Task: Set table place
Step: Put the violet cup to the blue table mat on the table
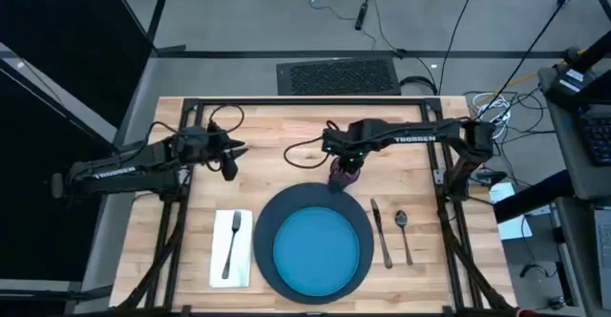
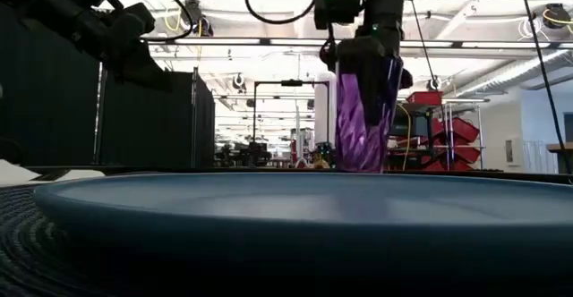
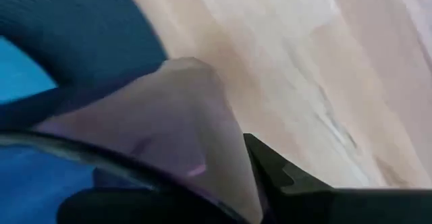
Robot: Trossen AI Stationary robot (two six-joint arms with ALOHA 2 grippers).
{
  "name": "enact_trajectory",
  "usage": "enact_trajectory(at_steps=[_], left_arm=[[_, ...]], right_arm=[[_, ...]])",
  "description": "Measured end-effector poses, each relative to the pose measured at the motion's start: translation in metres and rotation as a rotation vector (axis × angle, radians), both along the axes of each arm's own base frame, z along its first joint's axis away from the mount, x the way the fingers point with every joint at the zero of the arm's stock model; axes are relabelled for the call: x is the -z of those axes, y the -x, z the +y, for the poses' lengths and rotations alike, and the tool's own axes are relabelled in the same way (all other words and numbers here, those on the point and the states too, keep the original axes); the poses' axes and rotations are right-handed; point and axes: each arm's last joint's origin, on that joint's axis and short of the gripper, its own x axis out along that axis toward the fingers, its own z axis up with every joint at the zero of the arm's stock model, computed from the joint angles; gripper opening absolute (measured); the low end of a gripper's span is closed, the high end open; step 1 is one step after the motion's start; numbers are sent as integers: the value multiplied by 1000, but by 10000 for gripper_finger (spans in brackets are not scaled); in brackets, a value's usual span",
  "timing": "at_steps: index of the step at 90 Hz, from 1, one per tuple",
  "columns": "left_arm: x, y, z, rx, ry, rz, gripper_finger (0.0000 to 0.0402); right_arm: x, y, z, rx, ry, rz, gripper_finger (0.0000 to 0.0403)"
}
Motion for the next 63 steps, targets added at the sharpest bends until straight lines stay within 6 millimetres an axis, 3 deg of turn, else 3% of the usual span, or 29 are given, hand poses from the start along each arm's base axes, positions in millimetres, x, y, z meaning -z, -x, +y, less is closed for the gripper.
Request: enact_trajectory(at_steps=[63], left_arm=[[-1,0,0,-9,9,-12,97]], right_arm=[[-1,12,-6,70,-19,126,0]])
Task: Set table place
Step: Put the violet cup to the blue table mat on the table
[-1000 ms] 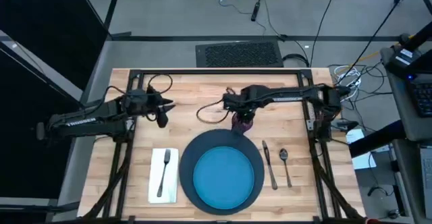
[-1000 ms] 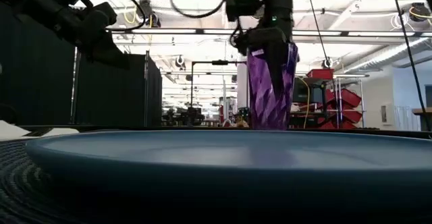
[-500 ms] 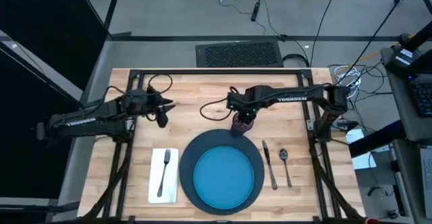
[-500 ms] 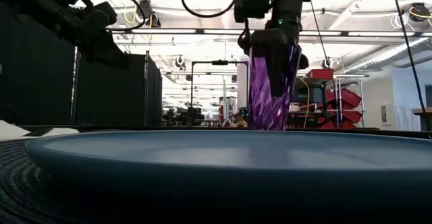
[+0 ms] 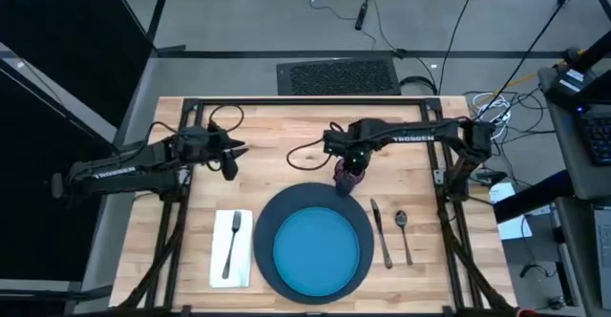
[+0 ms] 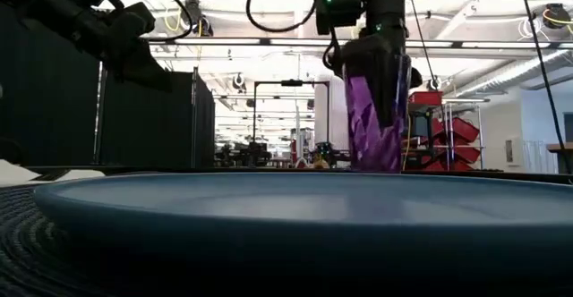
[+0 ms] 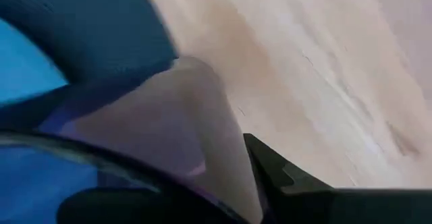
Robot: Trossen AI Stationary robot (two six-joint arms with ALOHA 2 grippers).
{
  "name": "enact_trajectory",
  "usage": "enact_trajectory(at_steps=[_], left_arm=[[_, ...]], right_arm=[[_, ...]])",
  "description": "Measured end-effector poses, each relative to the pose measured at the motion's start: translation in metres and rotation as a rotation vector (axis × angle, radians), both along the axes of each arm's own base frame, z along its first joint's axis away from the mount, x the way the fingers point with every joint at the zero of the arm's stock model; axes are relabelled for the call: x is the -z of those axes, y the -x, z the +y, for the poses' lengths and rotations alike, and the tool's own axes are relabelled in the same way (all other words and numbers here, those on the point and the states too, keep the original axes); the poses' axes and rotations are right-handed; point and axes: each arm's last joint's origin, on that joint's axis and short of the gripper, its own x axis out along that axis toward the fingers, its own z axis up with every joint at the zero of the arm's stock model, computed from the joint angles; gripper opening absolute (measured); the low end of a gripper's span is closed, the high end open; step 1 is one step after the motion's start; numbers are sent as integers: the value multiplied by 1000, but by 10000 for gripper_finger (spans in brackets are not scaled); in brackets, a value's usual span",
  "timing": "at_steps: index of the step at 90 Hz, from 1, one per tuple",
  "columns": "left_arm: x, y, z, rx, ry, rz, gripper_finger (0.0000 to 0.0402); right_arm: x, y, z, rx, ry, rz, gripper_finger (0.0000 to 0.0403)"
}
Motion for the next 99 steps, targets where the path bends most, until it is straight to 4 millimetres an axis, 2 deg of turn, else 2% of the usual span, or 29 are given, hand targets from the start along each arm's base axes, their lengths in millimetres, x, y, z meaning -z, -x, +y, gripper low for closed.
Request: enact_trajectory(at_steps=[27,63,99], left_arm=[[0,0,0,-6,3,-1,97],[0,0,0,-6,3,0,97],[0,0,0,-6,4,2,97]], right_arm=[[0,4,-23,25,24,-11,0],[-1,2,-34,31,-33,-76,2],[-1,2,-34,48,-36,-71,77]])
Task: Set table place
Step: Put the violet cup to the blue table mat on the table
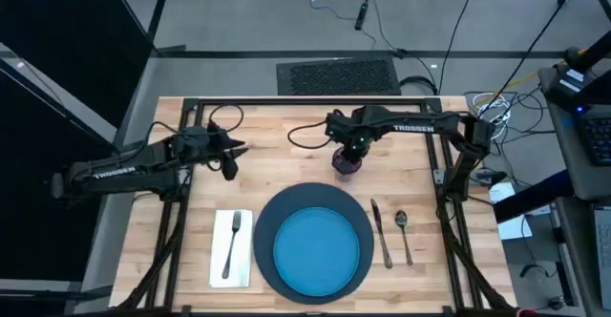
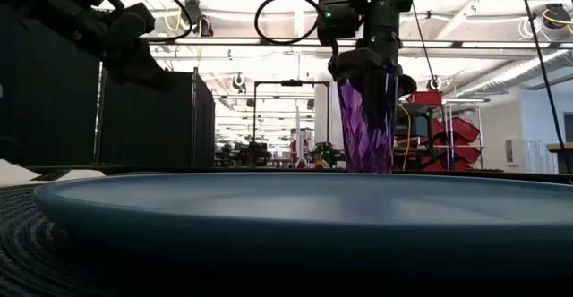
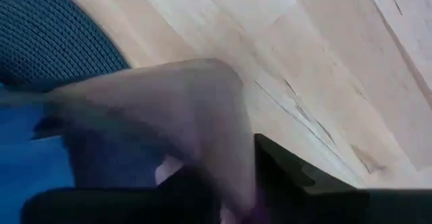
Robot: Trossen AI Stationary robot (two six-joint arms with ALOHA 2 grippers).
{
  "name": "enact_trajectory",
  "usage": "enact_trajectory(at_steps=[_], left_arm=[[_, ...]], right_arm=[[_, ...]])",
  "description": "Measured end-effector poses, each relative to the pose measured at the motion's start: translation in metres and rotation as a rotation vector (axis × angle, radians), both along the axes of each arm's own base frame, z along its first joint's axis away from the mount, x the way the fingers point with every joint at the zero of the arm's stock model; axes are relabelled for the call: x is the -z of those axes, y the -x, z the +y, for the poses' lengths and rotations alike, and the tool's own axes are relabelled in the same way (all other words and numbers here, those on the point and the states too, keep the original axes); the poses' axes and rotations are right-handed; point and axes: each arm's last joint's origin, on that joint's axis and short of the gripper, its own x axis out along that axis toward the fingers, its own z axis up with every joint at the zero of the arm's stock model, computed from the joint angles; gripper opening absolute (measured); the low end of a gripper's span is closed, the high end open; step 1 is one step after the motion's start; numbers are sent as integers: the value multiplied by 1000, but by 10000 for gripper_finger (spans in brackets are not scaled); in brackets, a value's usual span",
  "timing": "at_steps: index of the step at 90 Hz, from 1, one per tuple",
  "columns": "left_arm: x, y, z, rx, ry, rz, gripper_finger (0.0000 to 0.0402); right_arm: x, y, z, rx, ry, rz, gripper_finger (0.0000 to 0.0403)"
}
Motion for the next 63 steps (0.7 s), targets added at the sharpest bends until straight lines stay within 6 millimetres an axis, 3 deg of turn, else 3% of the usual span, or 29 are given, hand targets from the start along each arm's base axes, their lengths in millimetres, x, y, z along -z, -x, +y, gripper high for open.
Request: enact_trajectory(at_steps=[63], left_arm=[[0,0,0,0,1,0,97]], right_arm=[[-7,1,0,-43,-2,22,123]])
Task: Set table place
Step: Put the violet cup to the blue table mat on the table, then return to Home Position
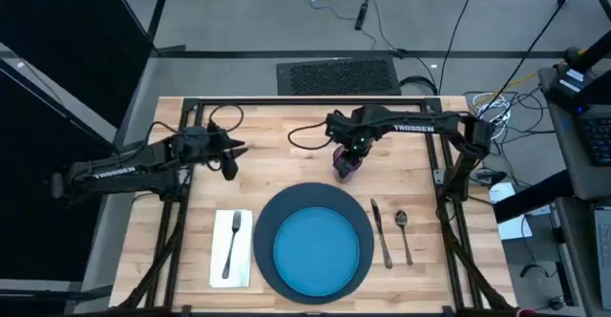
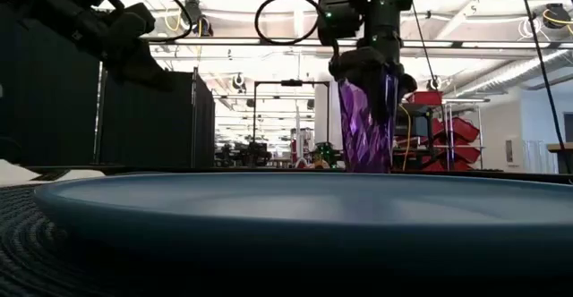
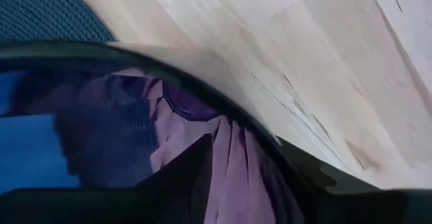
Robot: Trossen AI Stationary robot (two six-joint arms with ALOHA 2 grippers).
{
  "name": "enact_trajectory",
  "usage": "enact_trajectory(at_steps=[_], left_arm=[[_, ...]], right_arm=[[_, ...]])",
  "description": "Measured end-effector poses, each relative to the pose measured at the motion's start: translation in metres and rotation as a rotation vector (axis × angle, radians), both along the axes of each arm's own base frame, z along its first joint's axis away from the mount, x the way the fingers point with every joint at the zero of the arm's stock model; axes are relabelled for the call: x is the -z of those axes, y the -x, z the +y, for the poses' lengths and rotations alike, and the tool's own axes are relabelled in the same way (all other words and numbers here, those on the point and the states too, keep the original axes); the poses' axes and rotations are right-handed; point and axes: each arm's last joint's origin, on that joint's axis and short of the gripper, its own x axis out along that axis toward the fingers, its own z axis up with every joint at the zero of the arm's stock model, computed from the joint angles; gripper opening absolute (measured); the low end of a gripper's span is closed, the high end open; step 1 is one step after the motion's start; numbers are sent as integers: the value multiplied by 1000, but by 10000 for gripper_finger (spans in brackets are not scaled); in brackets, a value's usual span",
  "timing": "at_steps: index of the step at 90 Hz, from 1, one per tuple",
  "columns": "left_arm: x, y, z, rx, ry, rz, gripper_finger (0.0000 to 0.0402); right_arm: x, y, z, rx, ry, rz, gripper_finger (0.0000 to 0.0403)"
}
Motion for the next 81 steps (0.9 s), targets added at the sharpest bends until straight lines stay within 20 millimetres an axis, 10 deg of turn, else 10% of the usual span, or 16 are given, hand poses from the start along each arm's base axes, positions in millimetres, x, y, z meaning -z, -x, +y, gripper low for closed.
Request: enact_trajectory(at_steps=[50,81], left_arm=[[0,0,0,0,1,0,97],[0,0,0,4,-5,3,97]], right_arm=[[-89,-5,-2,-70,52,-116,123],[-164,51,38,-232,187,-186,123]])
